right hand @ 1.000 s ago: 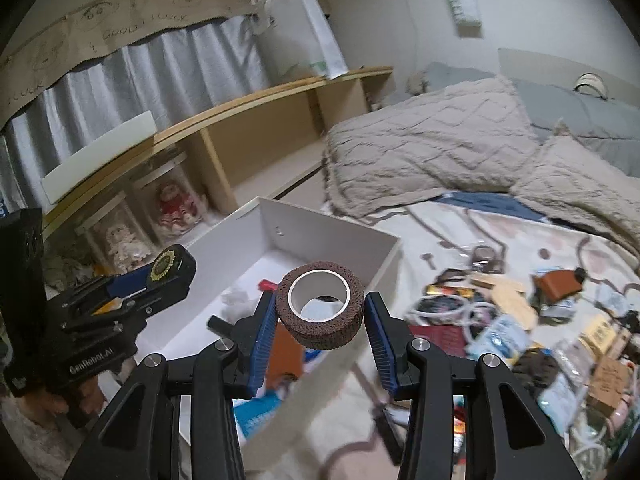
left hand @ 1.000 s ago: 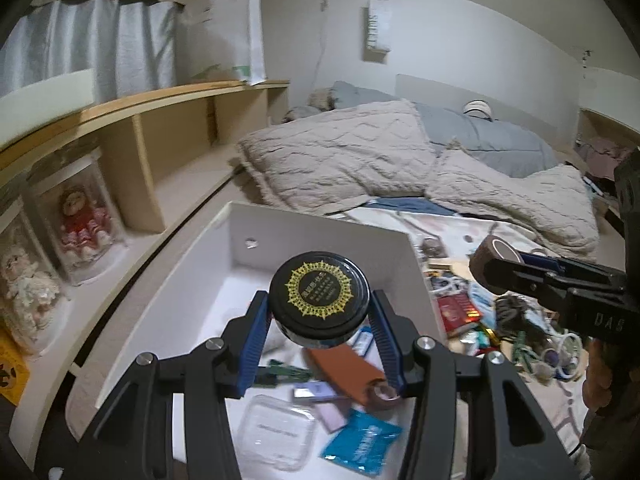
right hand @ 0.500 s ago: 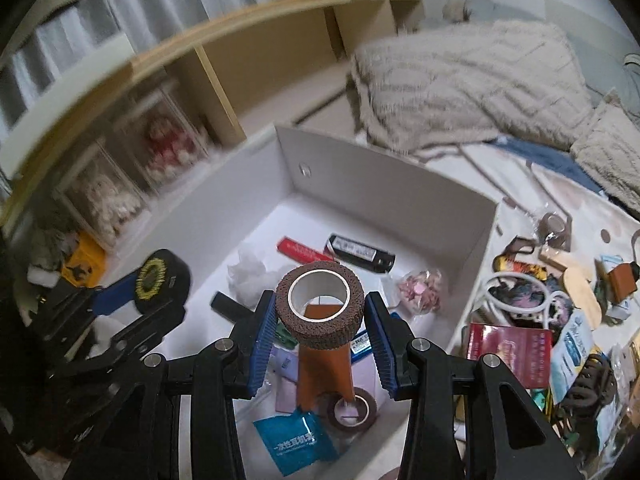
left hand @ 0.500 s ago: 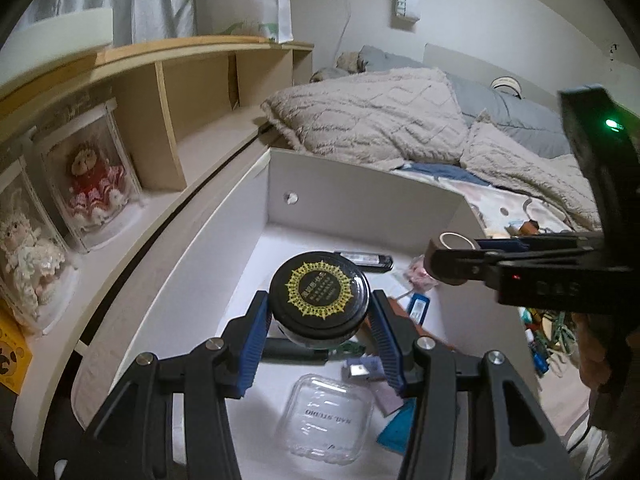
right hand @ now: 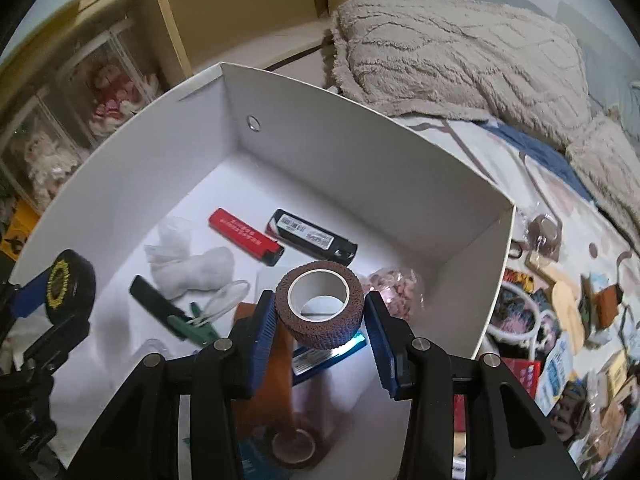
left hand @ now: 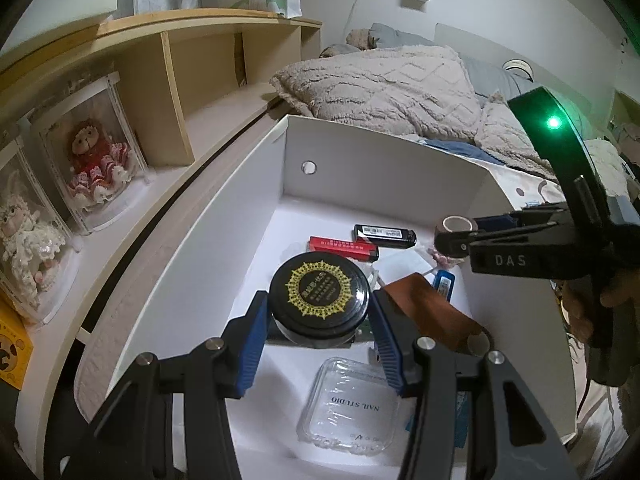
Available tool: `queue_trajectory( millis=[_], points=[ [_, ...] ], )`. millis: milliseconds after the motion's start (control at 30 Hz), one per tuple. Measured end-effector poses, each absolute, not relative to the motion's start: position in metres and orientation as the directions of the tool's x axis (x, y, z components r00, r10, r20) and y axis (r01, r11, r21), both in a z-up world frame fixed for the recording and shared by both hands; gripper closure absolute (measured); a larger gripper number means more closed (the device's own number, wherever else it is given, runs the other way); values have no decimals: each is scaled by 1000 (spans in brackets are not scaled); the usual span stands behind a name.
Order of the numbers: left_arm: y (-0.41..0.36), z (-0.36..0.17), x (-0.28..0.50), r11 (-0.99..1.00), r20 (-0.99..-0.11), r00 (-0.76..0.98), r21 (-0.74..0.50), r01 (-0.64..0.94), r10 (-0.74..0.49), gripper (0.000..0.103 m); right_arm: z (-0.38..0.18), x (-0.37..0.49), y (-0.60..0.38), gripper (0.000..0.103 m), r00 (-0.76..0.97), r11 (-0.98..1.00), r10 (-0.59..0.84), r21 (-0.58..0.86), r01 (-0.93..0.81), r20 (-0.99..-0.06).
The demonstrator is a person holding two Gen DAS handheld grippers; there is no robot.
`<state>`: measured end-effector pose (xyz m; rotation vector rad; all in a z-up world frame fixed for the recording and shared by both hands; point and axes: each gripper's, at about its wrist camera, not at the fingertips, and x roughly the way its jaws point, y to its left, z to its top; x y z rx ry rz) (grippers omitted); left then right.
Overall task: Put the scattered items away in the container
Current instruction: 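Open the right tool to drop the tape roll while the left tool drops the black tin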
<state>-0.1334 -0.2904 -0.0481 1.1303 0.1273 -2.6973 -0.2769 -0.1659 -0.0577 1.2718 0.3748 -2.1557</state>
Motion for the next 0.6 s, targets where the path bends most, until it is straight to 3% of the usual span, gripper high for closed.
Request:
queue_trajectory(
  millis=[167,200,267,600],
  points=[
    [-294,-50,-133,-972,-722,-673,-5,235,-159,53,-57,-278,-167,56,-346,-778,-355,68,625,-868],
    [-295,-51,-133,-972,-724,-671,-4,235,-160,53,-57,-277,-167,52,-346,-777,-353,67,626,-869],
    [-295,-51,-132,-972,-726,-669,-1,234,-160,53,-55,-274,-167,29,-357,-778,-358,64,625,-863],
    [-291,-52,-125,-968,-724,-659,49,245,-204,53,-49,-260,-162,28,-353,-773,-389,93,628,-851]
  ],
)
